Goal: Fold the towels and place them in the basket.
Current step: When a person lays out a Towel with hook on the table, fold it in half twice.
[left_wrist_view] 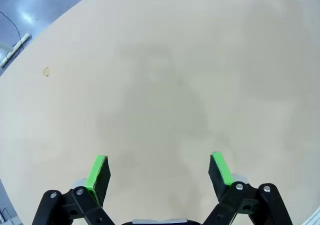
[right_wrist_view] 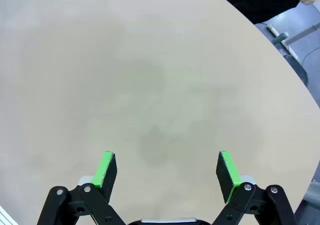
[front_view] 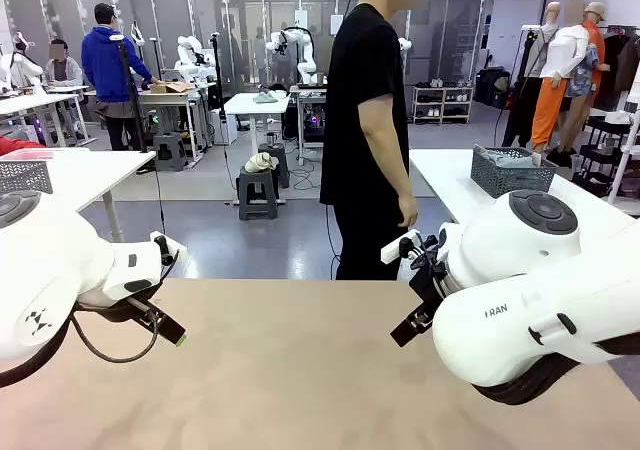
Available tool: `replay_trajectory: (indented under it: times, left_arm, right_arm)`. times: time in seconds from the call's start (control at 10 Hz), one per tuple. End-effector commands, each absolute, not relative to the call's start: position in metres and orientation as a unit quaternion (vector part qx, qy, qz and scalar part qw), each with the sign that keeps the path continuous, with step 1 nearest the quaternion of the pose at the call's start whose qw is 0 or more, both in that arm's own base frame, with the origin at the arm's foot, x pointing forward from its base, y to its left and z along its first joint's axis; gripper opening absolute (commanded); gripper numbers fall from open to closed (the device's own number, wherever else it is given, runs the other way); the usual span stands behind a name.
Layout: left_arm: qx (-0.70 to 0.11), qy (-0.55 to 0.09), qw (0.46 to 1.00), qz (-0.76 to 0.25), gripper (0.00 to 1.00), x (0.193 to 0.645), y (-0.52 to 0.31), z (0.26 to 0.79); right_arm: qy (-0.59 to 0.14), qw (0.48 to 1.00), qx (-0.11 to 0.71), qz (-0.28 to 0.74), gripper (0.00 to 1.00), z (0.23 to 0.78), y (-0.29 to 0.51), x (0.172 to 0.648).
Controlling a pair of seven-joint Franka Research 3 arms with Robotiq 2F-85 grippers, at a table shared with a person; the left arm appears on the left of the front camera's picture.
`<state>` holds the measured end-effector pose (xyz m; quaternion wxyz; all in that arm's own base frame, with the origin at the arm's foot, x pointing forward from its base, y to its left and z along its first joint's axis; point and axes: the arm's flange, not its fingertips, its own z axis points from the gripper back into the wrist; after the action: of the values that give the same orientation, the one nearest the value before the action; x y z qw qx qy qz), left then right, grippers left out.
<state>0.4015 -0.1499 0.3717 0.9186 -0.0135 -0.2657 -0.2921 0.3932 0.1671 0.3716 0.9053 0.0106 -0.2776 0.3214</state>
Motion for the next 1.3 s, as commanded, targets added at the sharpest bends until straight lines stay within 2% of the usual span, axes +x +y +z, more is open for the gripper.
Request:
replay_trajectory:
  times: [0.0, 1.2]
  left_arm:
    - [-0.014, -0.266, 0.919, -0.292, 1.00, 0.4014, -0.1501, 0.3717]
    - [-0.020, -0.271, 0.917, -0.293, 1.00, 0.4019, -0.1449, 0.3812]
  right_arm:
    - [-0.278, 0.905, 0.011, 0.321, 1.00, 0.3716, 0.1672, 0.3932]
    - [-0.283, 0.903, 0.017, 0.323, 1.00, 0.3774, 0.1588, 0.3938]
